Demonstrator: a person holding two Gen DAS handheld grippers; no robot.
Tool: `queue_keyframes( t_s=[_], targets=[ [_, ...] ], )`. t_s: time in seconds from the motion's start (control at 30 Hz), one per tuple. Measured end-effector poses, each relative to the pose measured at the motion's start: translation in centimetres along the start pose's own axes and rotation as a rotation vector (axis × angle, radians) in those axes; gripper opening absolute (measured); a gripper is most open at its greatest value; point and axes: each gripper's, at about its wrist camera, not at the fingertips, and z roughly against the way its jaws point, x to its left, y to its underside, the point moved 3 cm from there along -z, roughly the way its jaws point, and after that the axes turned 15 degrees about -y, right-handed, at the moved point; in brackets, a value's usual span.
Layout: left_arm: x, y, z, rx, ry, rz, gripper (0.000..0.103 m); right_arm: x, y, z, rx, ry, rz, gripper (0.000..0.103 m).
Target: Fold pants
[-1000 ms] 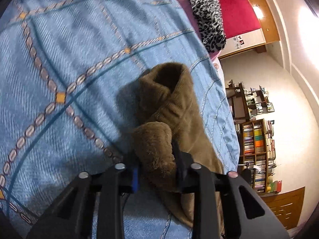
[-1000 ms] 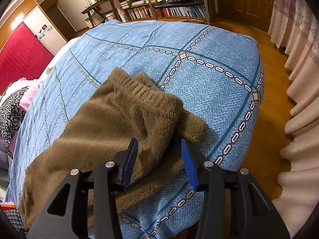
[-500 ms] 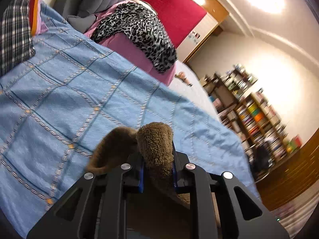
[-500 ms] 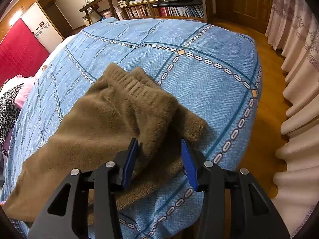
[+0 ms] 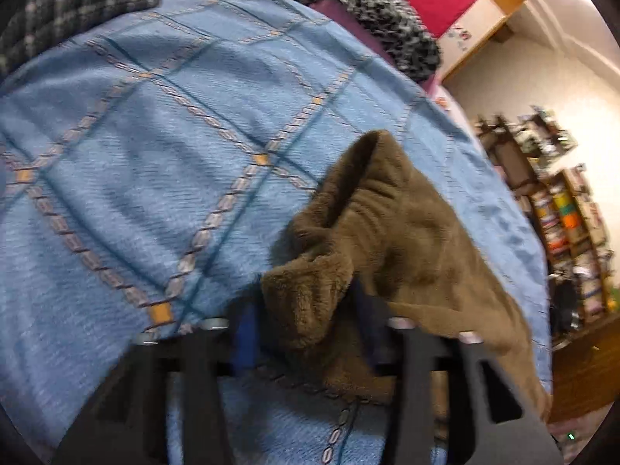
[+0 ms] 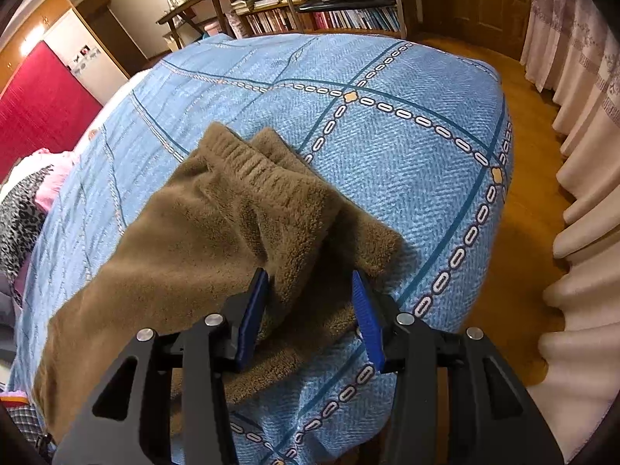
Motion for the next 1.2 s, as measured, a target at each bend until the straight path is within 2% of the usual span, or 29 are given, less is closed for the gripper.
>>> queue_keyframes(
  t_s=[0.03, 0.13, 0.23, 0.3, 0.33, 0.4, 0.5, 0.63, 0.7, 0.9, 1.03, 1.2],
  targets=[
    [-0.1, 0.0, 0.7, -0.010, -0.016, -0.002, 0.057, -0.1, 0.0, 0.1, -0.004, -0.015, -0.007, 0.045],
    [-0.7, 0.4, 2.8, -0.050, -0.076, -0.021, 0.058, -0.6, -0.2, 0.4, -0.016, -0.068, -0.044, 0.045],
    [-2.9, 1.6, 5.7, -0.119, -0.110, -0.092, 0.058, -0.9, -0.4, 0.4, -0.026, -0.104, -0.069, 0.046],
    [-5.8, 2.9, 7.4, -0.138, -0.079, -0.162, 0.058, -0.7, -0.5, 0.6, -0.032, -0.106, -0.059, 0.045],
    [-7.6, 4.1, 8.0, -0.126, -0.037, -0.201, 0.060, -0.5, -0.6, 0.7, -0.038, -0.103, -0.050, 0.045],
    [-10.2, 6.1, 8.3, -0.072, 0.049, -0.247, 0.063, -0.1, -0.6, 1.2, -0.054, -0.091, -0.026, 0.045],
    [-14.6, 10.3, 7.9, 0.064, 0.192, -0.302, 0.063, 0.6, -0.4, 1.9, -0.077, -0.097, 0.015, 0.046],
    [-18.0, 14.2, 7.3, 0.199, 0.311, -0.308, 0.063, 0.8, -0.4, 1.9, -0.071, -0.152, 0.019, 0.046],
    [-19.0, 15.7, 7.2, 0.254, 0.346, -0.297, 0.064, 0.7, -0.4, 1.6, -0.065, -0.176, 0.009, 0.046],
    [-21.5, 18.8, 6.7, 0.352, 0.377, -0.281, 0.065, 0.5, 0.0, 1.0, -0.052, -0.225, -0.001, 0.046],
    [-22.6, 19.4, 6.0, 0.406, 0.405, -0.233, 0.065, 0.7, 0.5, 0.8, -0.041, -0.255, 0.011, 0.046],
    [-23.5, 20.2, 5.1, 0.449, 0.370, -0.184, 0.065, 0.4, 0.9, 0.2, -0.026, -0.282, 0.010, 0.046]
  ],
)
